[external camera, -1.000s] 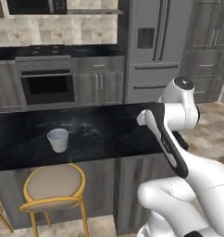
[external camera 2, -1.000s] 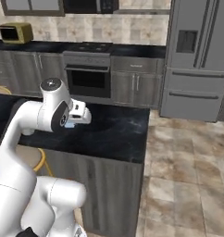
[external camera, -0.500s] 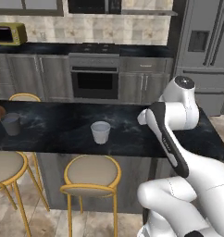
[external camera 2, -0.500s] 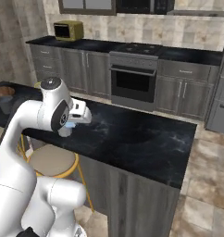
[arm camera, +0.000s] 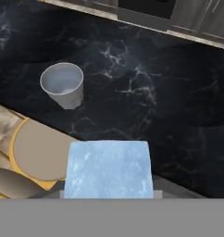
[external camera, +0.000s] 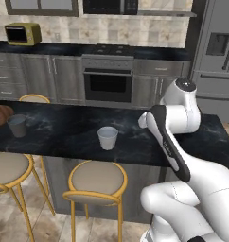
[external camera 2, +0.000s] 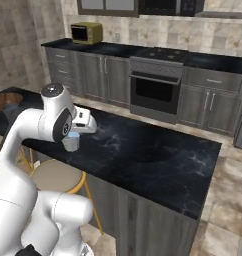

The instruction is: There are four ice cubes in the ice bowl. Place two ice cubes in each glass of water.

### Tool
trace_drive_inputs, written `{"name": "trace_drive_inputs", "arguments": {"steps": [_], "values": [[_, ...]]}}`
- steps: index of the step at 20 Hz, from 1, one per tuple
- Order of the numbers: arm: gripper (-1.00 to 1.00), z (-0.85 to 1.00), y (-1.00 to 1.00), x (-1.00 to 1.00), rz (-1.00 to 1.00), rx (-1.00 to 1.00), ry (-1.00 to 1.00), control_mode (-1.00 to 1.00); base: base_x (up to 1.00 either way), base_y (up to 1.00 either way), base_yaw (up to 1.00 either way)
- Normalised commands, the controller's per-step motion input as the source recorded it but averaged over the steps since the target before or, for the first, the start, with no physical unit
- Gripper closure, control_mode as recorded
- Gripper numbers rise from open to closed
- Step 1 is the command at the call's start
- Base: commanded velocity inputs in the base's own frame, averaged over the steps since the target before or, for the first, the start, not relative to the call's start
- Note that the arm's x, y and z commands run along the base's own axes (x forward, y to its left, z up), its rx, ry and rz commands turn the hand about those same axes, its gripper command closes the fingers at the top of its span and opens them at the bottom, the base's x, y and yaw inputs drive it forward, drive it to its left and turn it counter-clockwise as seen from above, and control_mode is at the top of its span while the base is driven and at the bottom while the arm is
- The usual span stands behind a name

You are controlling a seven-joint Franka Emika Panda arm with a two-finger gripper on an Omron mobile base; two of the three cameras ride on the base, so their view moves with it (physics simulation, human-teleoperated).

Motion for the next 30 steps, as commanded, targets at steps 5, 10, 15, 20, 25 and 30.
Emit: {"name": "trace_drive_inputs", "arguments": {"steps": [5, 10, 15, 20, 25, 30], "values": [[1.00, 0.29, 0.49, 0.93, 0.14, 0.00, 0.01, -1.00, 0.00, 0.00, 0.00], [1.00, -0.05, 0.87, 0.87, 0.12, -0.02, 0.00, -1.00, 0.00, 0.00, 0.00], [1.00, -0.35, 0.88, 0.33, 0.13, -0.03, 0.07, -1.00, 0.00, 0.00, 0.00], [1.00, -0.33, 0.14, 0.00, 0.07, -0.04, 0.09, -1.00, 0.00, 0.00, 0.00], [1.00, -0.31, -0.07, 0.18, 0.00, -0.11, 0.01, -1.00, 0.00, 0.00, 0.00], [1.00, -0.04, 0.06, 0.19, -0.01, -0.04, 0.04, -1.00, 0.00, 0.00, 0.00]]}}
